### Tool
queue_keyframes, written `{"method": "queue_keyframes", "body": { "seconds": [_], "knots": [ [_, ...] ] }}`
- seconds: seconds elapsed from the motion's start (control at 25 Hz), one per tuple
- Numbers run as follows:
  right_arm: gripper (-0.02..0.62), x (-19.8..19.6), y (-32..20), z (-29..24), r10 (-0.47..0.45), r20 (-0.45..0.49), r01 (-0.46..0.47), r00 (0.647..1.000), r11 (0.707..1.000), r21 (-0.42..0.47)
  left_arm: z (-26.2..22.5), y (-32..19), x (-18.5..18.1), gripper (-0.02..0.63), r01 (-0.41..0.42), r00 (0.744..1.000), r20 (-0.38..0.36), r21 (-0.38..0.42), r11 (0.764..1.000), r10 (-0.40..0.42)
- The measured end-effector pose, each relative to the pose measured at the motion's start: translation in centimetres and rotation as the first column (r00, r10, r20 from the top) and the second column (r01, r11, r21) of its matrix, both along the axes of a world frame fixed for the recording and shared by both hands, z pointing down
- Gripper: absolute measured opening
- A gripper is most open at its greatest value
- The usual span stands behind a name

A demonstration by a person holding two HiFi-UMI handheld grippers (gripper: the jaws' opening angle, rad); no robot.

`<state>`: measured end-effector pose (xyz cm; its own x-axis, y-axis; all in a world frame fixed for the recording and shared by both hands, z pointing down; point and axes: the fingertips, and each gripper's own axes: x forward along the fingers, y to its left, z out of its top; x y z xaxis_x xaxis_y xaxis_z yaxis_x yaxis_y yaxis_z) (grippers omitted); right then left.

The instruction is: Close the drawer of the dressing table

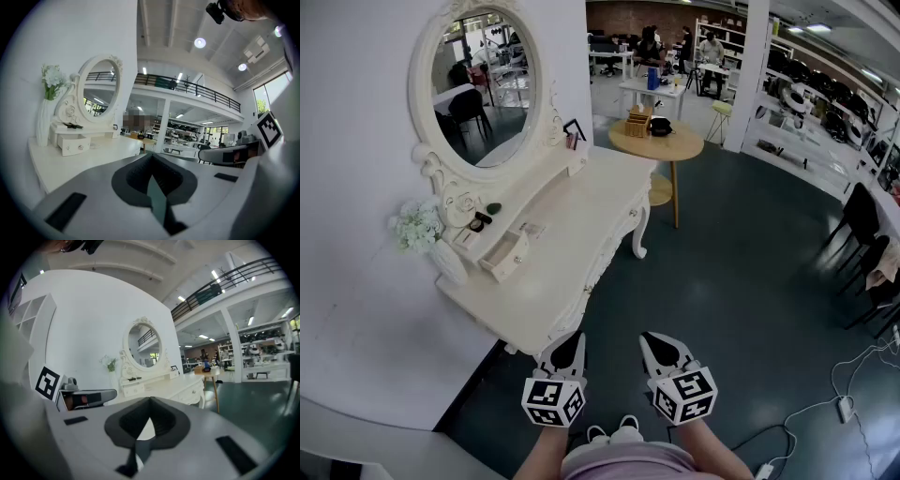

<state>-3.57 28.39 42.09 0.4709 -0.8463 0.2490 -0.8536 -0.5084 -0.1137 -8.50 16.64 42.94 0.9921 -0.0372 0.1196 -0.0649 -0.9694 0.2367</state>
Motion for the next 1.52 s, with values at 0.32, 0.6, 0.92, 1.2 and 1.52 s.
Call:
{"method": "queue_keyframes", "body": {
  "seconds": [0.32, 0.6, 0.92, 1.2, 1.52],
  "knots": [
    [0.003, 0.7, 0.6, 0.0, 0.015, 0.012, -0.015, 1.000, 1.000, 0.007, 0.1, 0.2, 0.4, 0.000, 0.011, 1.000, 0.007, 0.007, 1.000, -0.011],
    [0.003, 1.2, 0.8, 0.3, -0.002, 0.031, 0.001, 1.000, 1.000, 0.020, 0.4, 0.7, 0.9, 0.002, 0.029, 0.999, 0.014, 0.022, 0.999, -0.029],
    [0.092, 2.4, 1.6, -0.2, 0.004, 0.013, -0.005, 1.000, 0.998, 0.057, 0.5, 1.2, 1.6, 0.137, 0.039, 0.999, 0.012, 0.023, 0.999, -0.039],
    [0.213, 2.5, 2.7, 0.2, -0.004, 0.038, 0.002, 0.999, 0.999, 0.052, 0.6, 1.6, 1.9, 0.246, 0.067, 0.997, 0.020, 0.031, 0.997, -0.068],
    [0.313, 2.7, 3.8, -0.2, -0.001, 0.021, 0.000, 1.000, 0.998, 0.063, 0.2, 1.9, 2.2, 0.347, 0.087, 0.996, 0.024, 0.064, 0.994, -0.089]
  ]
}}
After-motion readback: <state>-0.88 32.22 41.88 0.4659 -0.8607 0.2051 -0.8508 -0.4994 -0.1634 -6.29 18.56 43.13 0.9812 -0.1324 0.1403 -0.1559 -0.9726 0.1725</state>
